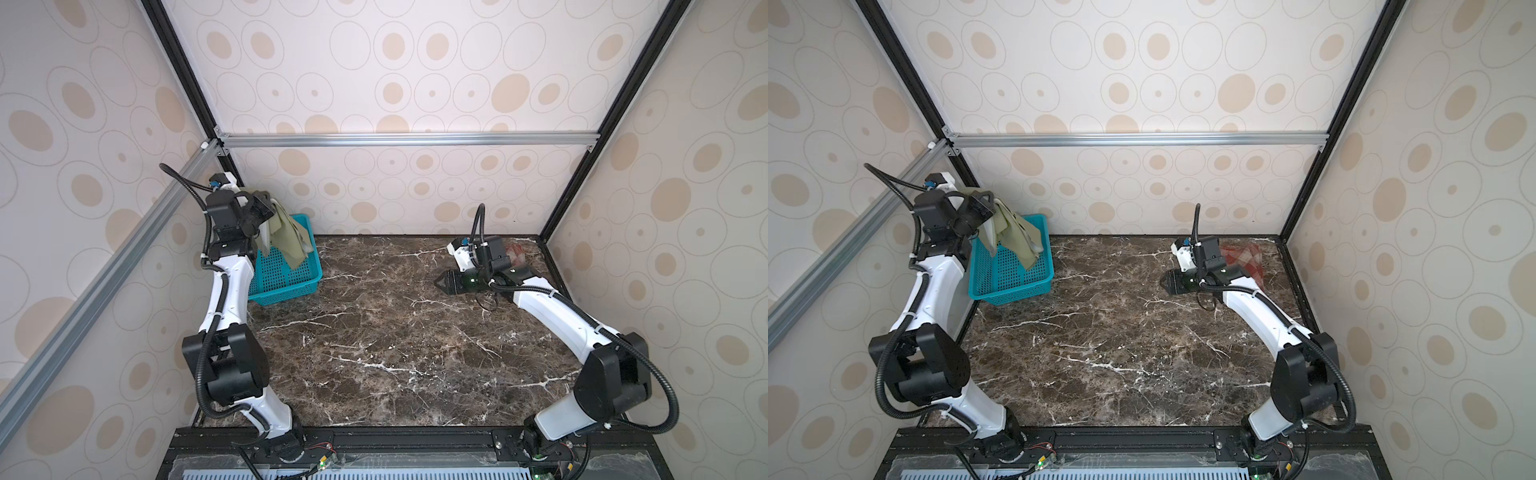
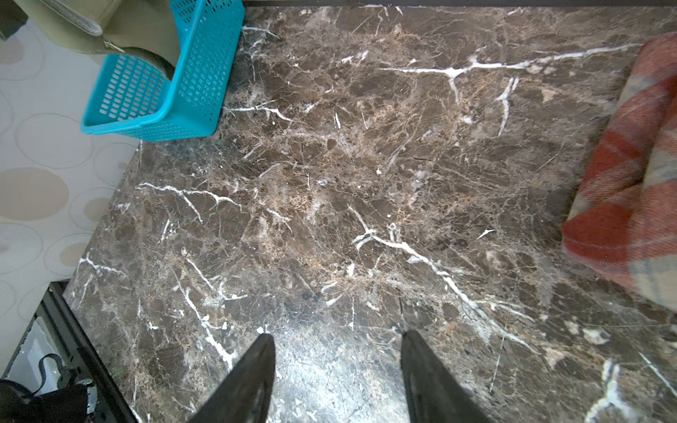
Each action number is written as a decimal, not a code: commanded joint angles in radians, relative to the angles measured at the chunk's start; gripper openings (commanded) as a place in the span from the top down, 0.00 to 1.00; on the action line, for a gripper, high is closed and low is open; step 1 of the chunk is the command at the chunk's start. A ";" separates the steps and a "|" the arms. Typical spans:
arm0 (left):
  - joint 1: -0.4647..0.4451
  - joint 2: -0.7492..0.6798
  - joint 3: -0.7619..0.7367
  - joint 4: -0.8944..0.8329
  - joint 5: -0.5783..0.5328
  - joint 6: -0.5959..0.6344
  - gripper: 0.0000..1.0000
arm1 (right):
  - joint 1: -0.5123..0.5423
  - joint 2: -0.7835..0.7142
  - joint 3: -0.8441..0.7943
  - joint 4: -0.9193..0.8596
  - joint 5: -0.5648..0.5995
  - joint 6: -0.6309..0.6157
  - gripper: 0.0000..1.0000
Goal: Fold and stack the skirts
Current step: 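Lift the green skirt from the teal basket with the left gripper onto the table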
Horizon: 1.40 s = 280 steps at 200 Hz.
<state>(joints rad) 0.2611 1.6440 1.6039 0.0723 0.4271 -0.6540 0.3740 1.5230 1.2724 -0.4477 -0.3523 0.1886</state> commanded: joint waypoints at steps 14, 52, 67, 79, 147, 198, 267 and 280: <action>-0.057 -0.109 0.084 -0.005 0.129 0.024 1.00 | 0.019 -0.092 -0.083 0.058 -0.014 0.048 0.42; -0.153 -0.176 0.087 0.023 0.209 -0.036 1.00 | 0.031 -0.151 -0.137 0.075 -0.006 0.069 0.42; -0.205 -0.197 0.050 0.065 0.236 -0.086 1.00 | 0.033 -0.167 -0.147 0.070 -0.004 0.077 0.43; -0.251 -0.214 0.009 0.106 0.252 -0.129 1.00 | 0.035 -0.183 -0.158 0.070 -0.001 0.083 0.43; -0.469 -0.381 -0.489 0.432 0.320 -0.389 1.00 | 0.031 -0.242 -0.160 0.025 0.040 0.081 0.42; -0.468 -0.530 -0.844 0.065 0.130 -0.170 0.41 | 0.029 -0.209 -0.147 0.007 0.017 0.084 0.40; -0.467 -0.605 -0.905 -0.280 -0.094 -0.006 0.16 | 0.105 -0.041 -0.149 -0.009 0.024 0.072 0.40; -0.467 -0.619 -0.921 -0.323 -0.096 -0.001 0.16 | 0.137 -0.003 -0.153 -0.010 0.024 0.075 0.40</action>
<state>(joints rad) -0.2092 1.0630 0.6926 -0.1238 0.3878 -0.7204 0.4480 1.4719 1.1236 -0.4351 -0.3355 0.2710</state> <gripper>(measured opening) 0.843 0.598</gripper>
